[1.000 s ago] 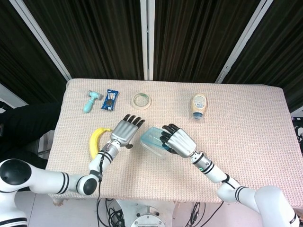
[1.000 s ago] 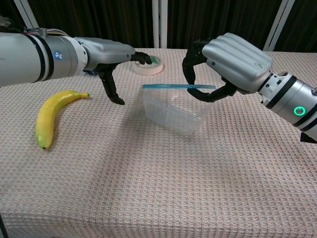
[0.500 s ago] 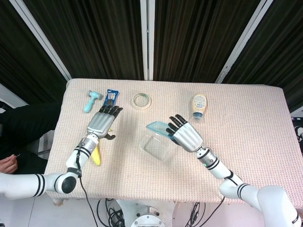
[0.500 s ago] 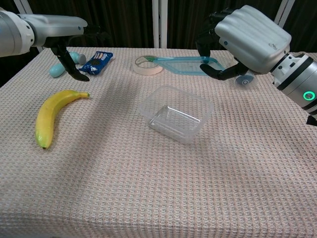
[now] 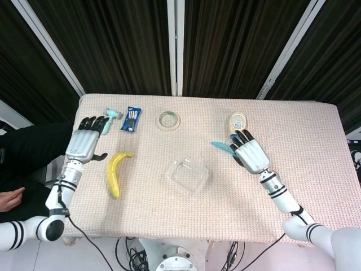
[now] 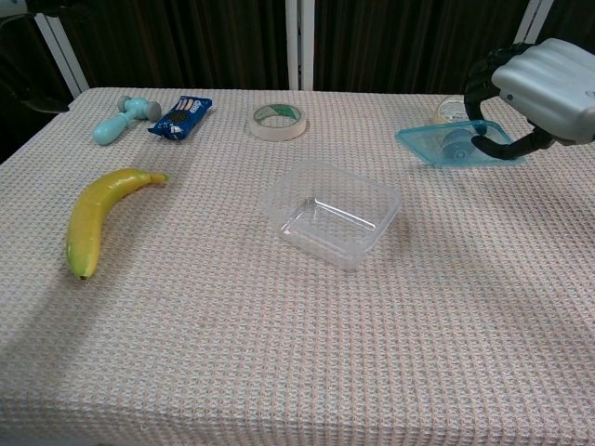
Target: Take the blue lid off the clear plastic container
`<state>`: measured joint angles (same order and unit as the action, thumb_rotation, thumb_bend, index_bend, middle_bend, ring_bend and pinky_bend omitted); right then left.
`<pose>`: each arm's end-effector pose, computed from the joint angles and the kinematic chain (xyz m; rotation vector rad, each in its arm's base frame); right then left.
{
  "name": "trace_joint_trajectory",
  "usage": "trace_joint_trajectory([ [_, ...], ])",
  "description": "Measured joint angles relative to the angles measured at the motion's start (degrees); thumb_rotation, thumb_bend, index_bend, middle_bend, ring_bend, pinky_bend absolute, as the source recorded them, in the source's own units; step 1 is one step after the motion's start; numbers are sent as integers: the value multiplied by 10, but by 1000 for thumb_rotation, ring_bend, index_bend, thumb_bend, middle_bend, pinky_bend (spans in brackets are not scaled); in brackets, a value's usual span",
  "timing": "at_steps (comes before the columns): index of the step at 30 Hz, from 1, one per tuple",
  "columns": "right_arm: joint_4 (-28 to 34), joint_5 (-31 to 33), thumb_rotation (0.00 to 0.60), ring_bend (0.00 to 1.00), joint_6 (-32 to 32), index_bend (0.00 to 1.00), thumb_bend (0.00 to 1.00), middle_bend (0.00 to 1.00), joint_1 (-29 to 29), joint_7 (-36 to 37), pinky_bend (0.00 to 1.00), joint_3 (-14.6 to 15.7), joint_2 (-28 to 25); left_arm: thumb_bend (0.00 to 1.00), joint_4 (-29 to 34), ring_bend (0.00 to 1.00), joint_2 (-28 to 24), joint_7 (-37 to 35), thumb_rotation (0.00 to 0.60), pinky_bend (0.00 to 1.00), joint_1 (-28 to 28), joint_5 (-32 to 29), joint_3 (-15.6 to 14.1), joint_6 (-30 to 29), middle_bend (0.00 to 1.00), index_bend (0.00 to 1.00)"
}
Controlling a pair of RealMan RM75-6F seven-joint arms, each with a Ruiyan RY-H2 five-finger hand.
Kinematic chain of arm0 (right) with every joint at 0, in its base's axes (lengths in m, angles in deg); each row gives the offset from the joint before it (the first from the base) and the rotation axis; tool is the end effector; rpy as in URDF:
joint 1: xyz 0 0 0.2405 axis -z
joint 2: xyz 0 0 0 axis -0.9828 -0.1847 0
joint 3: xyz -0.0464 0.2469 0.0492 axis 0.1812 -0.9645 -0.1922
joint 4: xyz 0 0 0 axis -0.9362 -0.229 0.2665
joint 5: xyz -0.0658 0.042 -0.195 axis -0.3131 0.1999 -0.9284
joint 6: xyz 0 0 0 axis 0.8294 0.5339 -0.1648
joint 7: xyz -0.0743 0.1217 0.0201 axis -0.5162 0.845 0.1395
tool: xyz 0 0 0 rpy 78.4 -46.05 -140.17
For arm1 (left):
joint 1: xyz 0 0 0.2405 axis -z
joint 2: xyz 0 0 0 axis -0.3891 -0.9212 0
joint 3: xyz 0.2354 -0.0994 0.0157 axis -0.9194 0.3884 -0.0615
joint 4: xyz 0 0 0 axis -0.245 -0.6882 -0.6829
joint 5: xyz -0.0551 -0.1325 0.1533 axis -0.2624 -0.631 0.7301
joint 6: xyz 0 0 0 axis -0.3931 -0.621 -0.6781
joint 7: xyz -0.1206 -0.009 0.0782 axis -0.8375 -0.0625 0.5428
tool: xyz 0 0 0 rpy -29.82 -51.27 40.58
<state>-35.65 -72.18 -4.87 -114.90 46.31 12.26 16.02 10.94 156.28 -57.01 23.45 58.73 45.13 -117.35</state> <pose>-0.2349 -0.3518 0.0189 1.8312 -0.3343 0.9341 -0.1814 0.3509 0.0931 -1.6189 -0.9248 -0.8313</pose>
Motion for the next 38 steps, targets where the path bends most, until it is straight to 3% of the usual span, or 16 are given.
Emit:
trace_joint_trajectory([
  [2,23,12,600,0,-16,8,231,86,7,-8,3,2,-12,173,7,0,-9,-7,600,44,-18,11,-2,-11,29,6],
  [5,81,36,600,0,-43,0,175,5,18,-27,0,5,-41,153,18,0,-25,-17,600,43,-42,27,-4,-28,29,6],
  [13,317,124,600,0,-119,0,159,0,53,-67,0,18,-194,140,38,0,-77,-68,600,41,-107,74,-11,-50,38,49],
  [18,445,156,600,0,-123,0,166,30,93,-46,0,27,-312,139,30,0,-95,-80,600,36,-145,108,-26,-63,44,67],
  [26,461,134,600,0,28,0,173,149,179,38,0,21,-341,139,-32,0,-92,-129,600,15,-225,161,-25,-159,98,124],
  [33,435,91,600,0,149,0,197,148,274,84,0,34,-331,138,-72,0,-84,-158,600,2,-298,229,-46,-217,98,124],
  [38,417,63,600,0,186,0,201,145,314,96,0,50,-310,126,-62,0,-70,-153,600,2,-343,243,-59,-238,98,124],
])
